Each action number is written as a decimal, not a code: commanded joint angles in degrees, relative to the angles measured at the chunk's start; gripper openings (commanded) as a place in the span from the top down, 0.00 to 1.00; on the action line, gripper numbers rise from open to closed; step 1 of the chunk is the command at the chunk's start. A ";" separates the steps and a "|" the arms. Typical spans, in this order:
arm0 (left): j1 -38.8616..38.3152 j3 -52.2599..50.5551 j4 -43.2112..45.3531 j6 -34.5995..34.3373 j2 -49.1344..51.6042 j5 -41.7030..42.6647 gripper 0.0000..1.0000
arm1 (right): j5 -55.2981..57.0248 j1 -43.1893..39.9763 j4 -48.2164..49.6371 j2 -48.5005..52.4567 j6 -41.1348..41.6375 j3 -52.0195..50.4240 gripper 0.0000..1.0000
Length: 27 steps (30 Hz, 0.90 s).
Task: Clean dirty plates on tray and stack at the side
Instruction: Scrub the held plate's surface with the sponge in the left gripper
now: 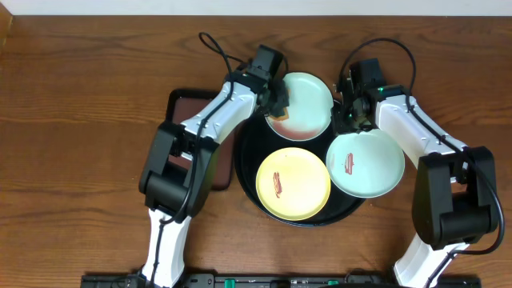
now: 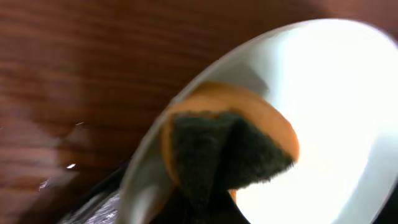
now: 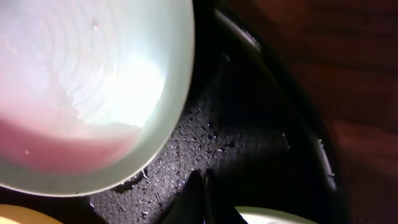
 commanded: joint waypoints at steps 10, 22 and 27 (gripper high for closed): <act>-2.60 0.22 -9.09 0.35 0.63 -0.72 0.93 | -4.92 -0.90 8.52 1.22 2.71 0.44 0.57; -2.60 0.22 -11.85 0.37 0.63 -0.15 0.93 | -10.64 -0.76 13.68 7.43 8.28 0.44 0.85; -2.27 0.66 -11.63 0.37 0.46 0.61 0.93 | -10.56 -0.76 12.07 6.84 7.58 0.52 0.99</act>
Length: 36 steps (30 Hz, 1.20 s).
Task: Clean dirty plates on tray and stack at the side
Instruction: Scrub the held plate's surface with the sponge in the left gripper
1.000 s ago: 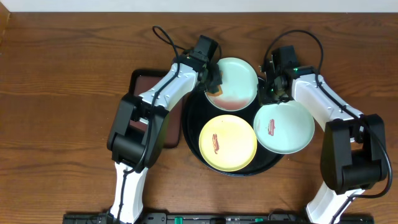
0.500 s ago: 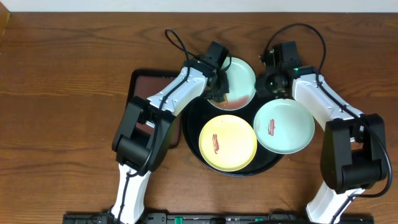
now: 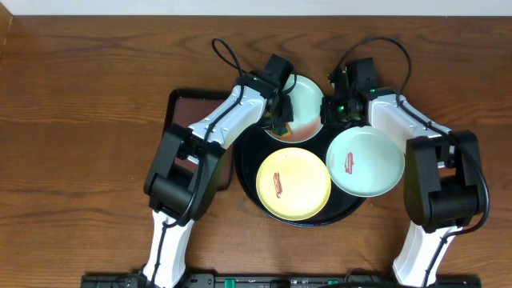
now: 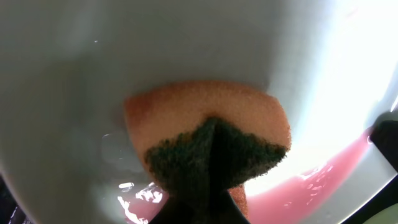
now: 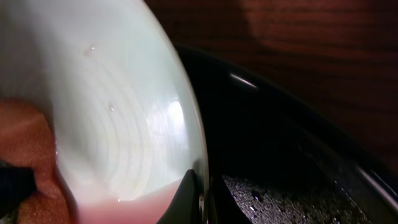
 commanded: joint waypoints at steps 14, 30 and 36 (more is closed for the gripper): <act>0.48 3.91 0.87 2.16 -0.90 -3.58 0.92 | 1.16 -0.50 -15.82 -0.61 -12.50 2.51 0.99; -3.48 2.29 5.75 1.46 -0.72 -2.47 0.92 | 2.14 -0.50 -14.40 -0.61 -11.47 2.51 0.99; -3.32 2.29 -0.42 1.42 -0.72 2.43 0.92 | 2.14 -0.50 -13.64 -0.61 -8.92 2.51 0.99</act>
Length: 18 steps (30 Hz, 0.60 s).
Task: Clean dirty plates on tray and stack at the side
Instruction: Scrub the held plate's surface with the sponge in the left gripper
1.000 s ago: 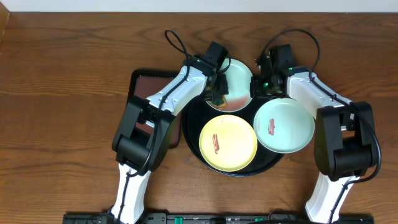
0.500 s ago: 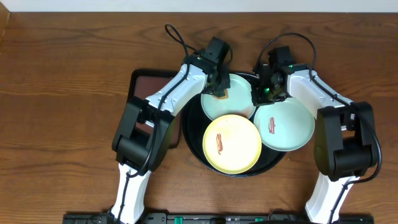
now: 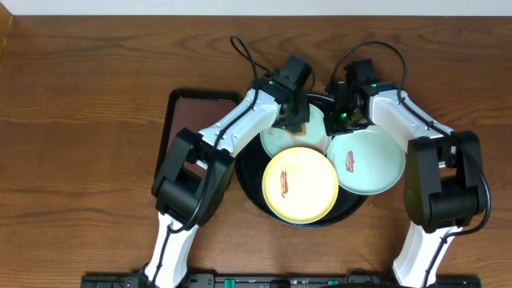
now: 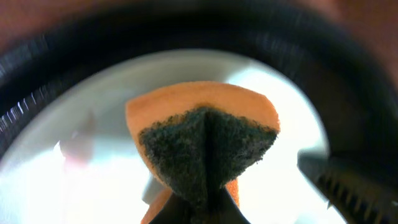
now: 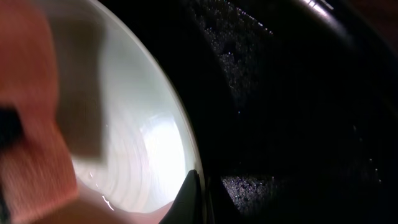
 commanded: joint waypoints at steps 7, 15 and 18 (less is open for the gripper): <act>2.95 -0.24 -4.37 0.13 -0.55 0.94 0.93 | 1.09 -0.39 1.57 -0.52 2.40 -0.28 0.99; 6.47 -0.46 -1.46 0.57 4.50 1.09 0.93 | 1.09 -0.37 1.36 -0.52 2.38 -0.28 0.99; 6.51 -0.46 0.68 0.55 5.66 3.78 0.92 | 1.09 -0.37 1.36 -0.52 2.40 -0.28 0.99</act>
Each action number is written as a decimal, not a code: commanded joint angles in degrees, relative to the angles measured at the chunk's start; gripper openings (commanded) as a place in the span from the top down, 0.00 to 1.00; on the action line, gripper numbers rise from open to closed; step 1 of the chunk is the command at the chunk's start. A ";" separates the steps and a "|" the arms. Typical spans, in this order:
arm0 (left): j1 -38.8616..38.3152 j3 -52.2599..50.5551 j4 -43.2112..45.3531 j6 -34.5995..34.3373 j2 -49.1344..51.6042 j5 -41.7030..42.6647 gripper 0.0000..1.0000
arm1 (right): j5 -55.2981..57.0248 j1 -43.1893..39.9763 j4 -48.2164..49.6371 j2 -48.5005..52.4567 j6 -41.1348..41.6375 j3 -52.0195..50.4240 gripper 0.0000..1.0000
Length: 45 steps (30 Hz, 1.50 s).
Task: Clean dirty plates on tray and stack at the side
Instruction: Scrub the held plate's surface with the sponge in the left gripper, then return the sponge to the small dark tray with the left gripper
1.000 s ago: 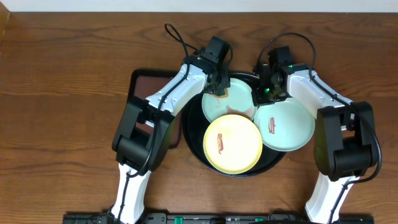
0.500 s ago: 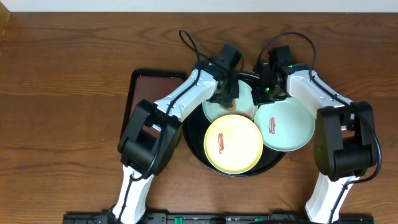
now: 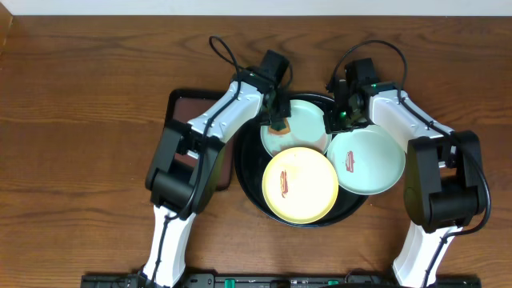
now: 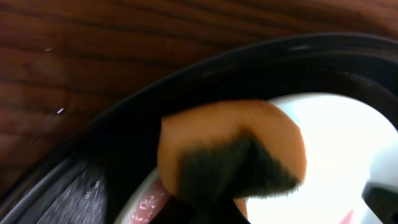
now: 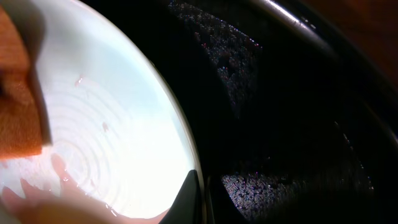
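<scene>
A round black tray (image 3: 248,172) holds a pale green plate (image 3: 302,128) at the back, a yellow plate (image 3: 299,186) with a red smear in front, and a mint plate (image 3: 370,162) with a red smear at the right. My left gripper (image 3: 279,122) is shut on an orange sponge (image 4: 231,142) with a dark scouring side, resting on the pale green plate's left rim (image 4: 158,190). My right gripper (image 5: 200,186) is shut on that plate's right rim (image 5: 180,130). Pink liquid (image 5: 74,199) pools in the plate.
A dark brown rectangular tray (image 3: 196,136) lies left of the black tray, partly under my left arm. Bare wooden table (image 3: 80,120) surrounds both trays. The yellow plate overlaps the front of the pale green plate.
My left gripper and the sponge have shifted from the plate's upper right part to its left rim. The right gripper still pinches the right rim. The plates have not moved.
At first the pale green plate stood tilted at the tray's back, the sponge at its left edge and my right gripper beside it. Then the right gripper held its rim while the sponge lay inside. Later the plate lay lower, partly under the yellow plate.
</scene>
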 commanded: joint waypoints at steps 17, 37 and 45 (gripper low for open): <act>-2.86 -0.26 7.08 2.78 2.86 9.07 0.93 | 0.81 -0.37 0.13 -0.52 2.78 -0.28 0.99; 2.38 6.08 -11.32 6.36 -2.45 -6.23 0.93 | 2.16 -0.42 2.29 -0.52 8.63 -0.28 0.99; 6.05 6.36 -17.31 6.36 -11.89 -6.23 0.93 | 2.12 -0.42 2.82 -0.52 8.74 -0.28 0.99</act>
